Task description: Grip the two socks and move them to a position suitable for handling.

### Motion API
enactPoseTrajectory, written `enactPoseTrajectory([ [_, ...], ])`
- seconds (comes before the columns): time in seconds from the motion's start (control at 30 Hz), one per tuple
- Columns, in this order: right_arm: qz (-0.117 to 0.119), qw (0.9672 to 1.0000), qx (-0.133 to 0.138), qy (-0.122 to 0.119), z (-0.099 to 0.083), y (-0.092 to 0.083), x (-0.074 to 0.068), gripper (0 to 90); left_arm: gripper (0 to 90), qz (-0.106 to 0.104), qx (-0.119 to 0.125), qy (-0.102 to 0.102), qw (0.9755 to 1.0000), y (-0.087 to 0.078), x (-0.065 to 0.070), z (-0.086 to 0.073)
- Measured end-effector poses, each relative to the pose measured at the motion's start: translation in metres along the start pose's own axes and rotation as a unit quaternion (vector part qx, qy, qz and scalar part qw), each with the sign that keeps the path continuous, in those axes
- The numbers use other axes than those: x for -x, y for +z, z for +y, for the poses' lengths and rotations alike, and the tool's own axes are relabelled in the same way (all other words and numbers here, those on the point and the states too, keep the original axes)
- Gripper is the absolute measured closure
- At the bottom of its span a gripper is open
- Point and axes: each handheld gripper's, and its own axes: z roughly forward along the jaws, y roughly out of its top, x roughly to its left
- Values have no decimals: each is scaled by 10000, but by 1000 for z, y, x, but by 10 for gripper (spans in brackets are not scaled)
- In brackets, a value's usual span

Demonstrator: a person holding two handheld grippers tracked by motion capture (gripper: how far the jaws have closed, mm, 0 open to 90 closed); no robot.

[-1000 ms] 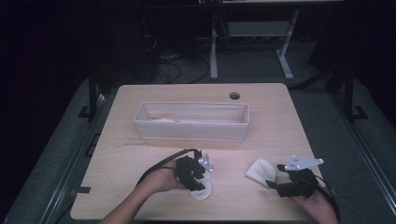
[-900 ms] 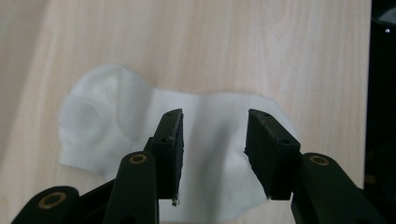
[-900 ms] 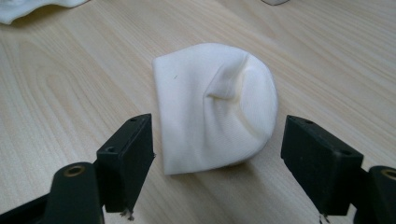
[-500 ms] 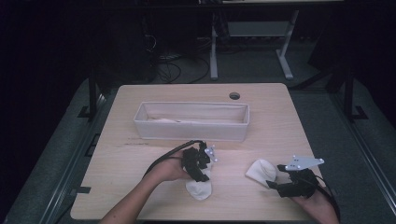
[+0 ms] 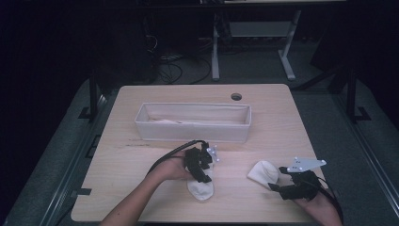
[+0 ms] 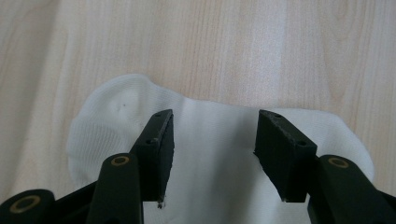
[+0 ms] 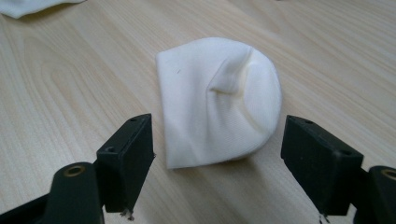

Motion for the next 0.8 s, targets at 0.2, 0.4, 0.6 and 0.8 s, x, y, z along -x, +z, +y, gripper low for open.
enactPoseTrajectory([
  [0.2,19,9999,-96,-36,3,1,-2,248,452,134,125,27,9998,-14,6,-2],
  [0.4,57,9998,-193,-86,11,1,-3,265,435,261,224,27,9994,-30,12,-10],
  [0.6,63,9992,-335,-191,21,-1,-1,334,385,337,299,-61,9990,-38,18,-19],
  [0.8,109,9975,-613,-319,34,-3,4,425,371,403,485,-120,9979,-43,26,-27],
])
